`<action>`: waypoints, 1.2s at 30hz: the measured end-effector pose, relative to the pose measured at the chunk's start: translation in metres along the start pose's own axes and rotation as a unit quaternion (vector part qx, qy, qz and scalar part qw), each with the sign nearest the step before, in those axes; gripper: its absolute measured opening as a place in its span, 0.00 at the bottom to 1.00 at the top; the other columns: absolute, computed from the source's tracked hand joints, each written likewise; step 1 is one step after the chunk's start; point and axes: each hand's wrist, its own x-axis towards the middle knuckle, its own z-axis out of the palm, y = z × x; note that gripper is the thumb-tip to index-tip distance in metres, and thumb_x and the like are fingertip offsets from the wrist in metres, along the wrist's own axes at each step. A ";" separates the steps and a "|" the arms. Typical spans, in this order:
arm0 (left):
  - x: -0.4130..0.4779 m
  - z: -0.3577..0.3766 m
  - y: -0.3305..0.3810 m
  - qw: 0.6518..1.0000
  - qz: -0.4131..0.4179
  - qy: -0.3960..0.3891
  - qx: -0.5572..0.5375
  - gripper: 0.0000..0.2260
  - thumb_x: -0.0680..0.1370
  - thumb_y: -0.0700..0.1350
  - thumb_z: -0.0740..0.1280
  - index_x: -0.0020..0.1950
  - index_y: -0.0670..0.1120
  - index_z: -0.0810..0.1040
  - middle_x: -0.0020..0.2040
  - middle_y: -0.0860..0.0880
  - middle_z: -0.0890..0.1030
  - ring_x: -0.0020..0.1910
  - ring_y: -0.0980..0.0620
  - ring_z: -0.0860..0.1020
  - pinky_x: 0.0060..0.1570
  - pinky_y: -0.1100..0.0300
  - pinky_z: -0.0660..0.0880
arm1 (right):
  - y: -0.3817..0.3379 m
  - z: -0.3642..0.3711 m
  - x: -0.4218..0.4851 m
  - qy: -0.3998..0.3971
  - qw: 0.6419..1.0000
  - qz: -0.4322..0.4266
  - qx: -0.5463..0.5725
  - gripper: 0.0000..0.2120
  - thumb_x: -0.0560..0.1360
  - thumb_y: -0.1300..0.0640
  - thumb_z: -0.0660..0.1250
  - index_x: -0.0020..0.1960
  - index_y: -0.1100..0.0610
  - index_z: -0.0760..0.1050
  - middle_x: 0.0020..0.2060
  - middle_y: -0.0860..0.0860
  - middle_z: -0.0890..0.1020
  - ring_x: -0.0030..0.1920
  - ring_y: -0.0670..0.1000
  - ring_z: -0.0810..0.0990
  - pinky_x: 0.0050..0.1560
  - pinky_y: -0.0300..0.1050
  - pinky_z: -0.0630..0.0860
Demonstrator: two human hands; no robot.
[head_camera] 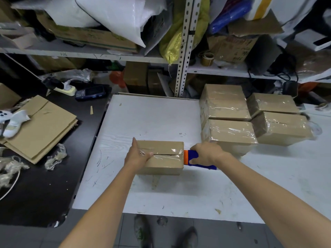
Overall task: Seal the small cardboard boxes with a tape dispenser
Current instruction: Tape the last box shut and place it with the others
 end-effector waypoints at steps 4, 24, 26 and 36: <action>0.001 0.000 -0.003 1.000 0.001 0.002 0.002 0.46 0.76 0.52 0.72 0.81 0.52 0.42 0.80 0.49 0.58 0.77 0.46 0.61 0.71 0.52 0.62 | 0.002 0.016 0.003 0.021 0.999 0.005 0.029 0.22 0.73 0.37 0.67 0.63 0.46 0.74 0.53 0.49 0.82 0.51 0.53 0.80 0.48 0.49 0.79; 0.001 -0.013 0.006 1.000 -0.017 -0.001 0.015 0.46 0.72 0.52 0.76 0.81 0.49 0.51 0.77 0.46 0.63 0.75 0.45 0.64 0.70 0.52 0.65 | -0.027 -0.032 -0.002 -0.035 0.983 0.009 0.182 0.33 0.73 0.38 0.71 0.72 0.50 0.68 0.64 0.51 0.76 0.56 0.52 0.75 0.54 0.47 0.77; 0.006 -0.017 0.010 0.999 0.023 0.005 0.046 0.43 0.71 0.51 0.76 0.80 0.50 0.55 0.77 0.47 0.62 0.75 0.47 0.63 0.70 0.53 0.65 | -0.026 -0.032 0.004 -0.042 0.983 0.014 0.179 0.34 0.72 0.38 0.72 0.73 0.51 0.66 0.65 0.51 0.75 0.58 0.53 0.75 0.56 0.48 0.78; 0.025 -0.002 0.042 0.950 0.161 -0.053 0.264 0.22 0.75 0.58 0.70 0.68 0.59 0.74 0.66 0.58 0.78 0.68 0.53 0.72 0.66 0.58 0.63 | -0.011 -0.015 -0.001 0.005 0.974 0.006 0.228 0.34 0.70 0.33 0.70 0.72 0.44 0.69 0.63 0.46 0.77 0.55 0.50 0.76 0.52 0.44 0.75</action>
